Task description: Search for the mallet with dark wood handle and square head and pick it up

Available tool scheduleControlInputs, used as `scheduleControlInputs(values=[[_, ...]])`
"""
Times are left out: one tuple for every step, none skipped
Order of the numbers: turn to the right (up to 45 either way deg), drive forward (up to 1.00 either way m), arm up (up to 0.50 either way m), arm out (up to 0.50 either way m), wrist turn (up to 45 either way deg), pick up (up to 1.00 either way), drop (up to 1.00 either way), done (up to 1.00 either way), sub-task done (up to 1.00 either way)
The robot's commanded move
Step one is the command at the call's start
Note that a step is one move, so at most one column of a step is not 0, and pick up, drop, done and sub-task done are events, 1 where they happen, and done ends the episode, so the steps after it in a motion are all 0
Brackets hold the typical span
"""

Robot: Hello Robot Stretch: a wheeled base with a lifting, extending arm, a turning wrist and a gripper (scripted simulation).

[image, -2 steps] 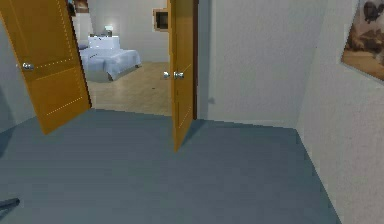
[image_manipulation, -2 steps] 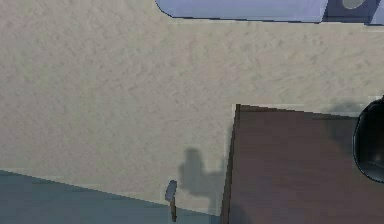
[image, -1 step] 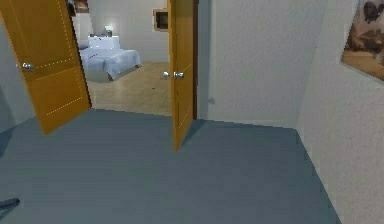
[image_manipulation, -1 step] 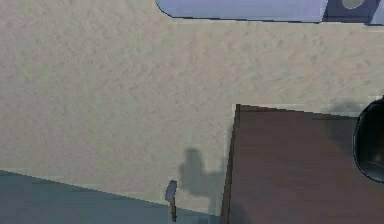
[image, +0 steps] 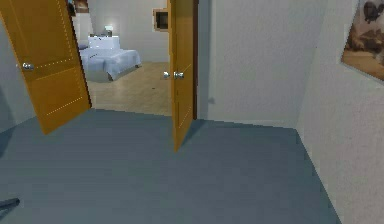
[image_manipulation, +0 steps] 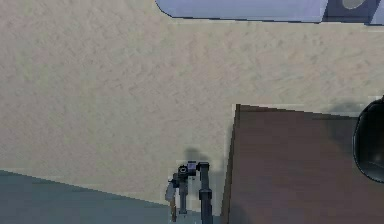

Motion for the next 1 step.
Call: scheduleControlInputs(values=[[0.0,0.00,0.00,0.00,45.0,0.00,0.00,0.00,0.00]])
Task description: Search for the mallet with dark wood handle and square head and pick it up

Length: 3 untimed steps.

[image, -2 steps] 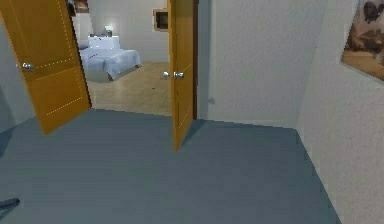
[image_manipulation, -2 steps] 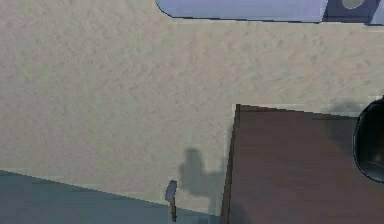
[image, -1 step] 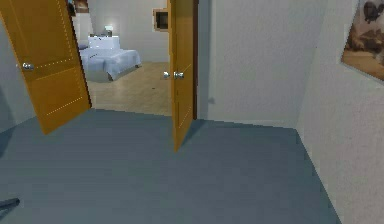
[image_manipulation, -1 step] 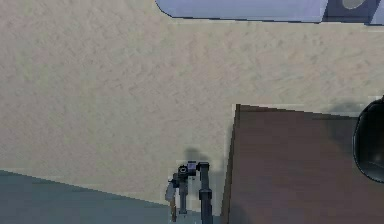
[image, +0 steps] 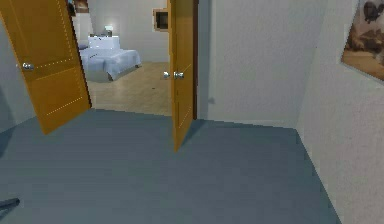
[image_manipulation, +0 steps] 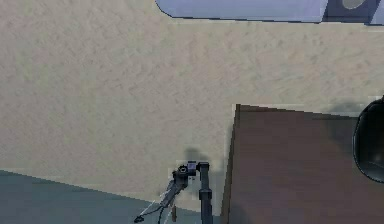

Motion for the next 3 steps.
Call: scheduleControlInputs(values=[[0.0,0.00,0.00,0.00,45.0,0.00,0.00,0.00,0.00],[0.0,0.00,0.00,0.00,45.0,0.00,0.00,0.00,0.00],[0.0,0.00,0.00,0.00,18.0,0.00,0.00,0.00,0.00]])
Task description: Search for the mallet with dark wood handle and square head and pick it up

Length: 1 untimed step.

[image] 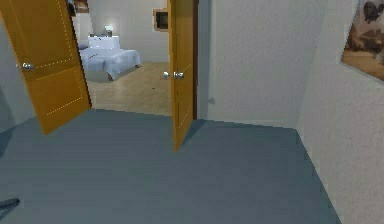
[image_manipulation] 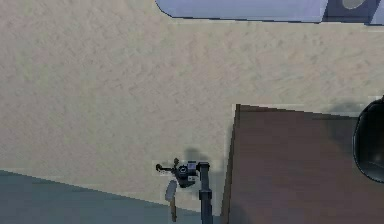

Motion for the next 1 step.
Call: scheduleControlInputs(values=[[0.0,0.00,-0.30,0.00,0.0,0.00,0.00,0.00,0.00]])
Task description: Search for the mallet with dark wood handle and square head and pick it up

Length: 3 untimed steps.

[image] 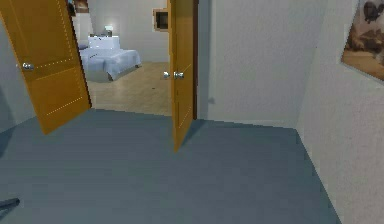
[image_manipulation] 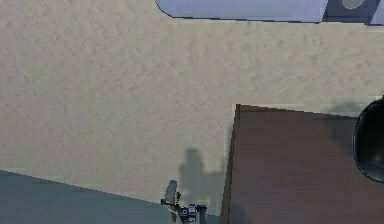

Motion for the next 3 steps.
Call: scheduleControlInputs(values=[[0.0,0.00,0.00,0.00,0.0,1.00,0.00,0.00,0.00],[0.0,0.00,0.10,0.00,0.0,0.00,0.00,0.00,0.00],[0.0,0.00,0.00,0.00,0.0,0.00,0.00,1.00,0.00]])
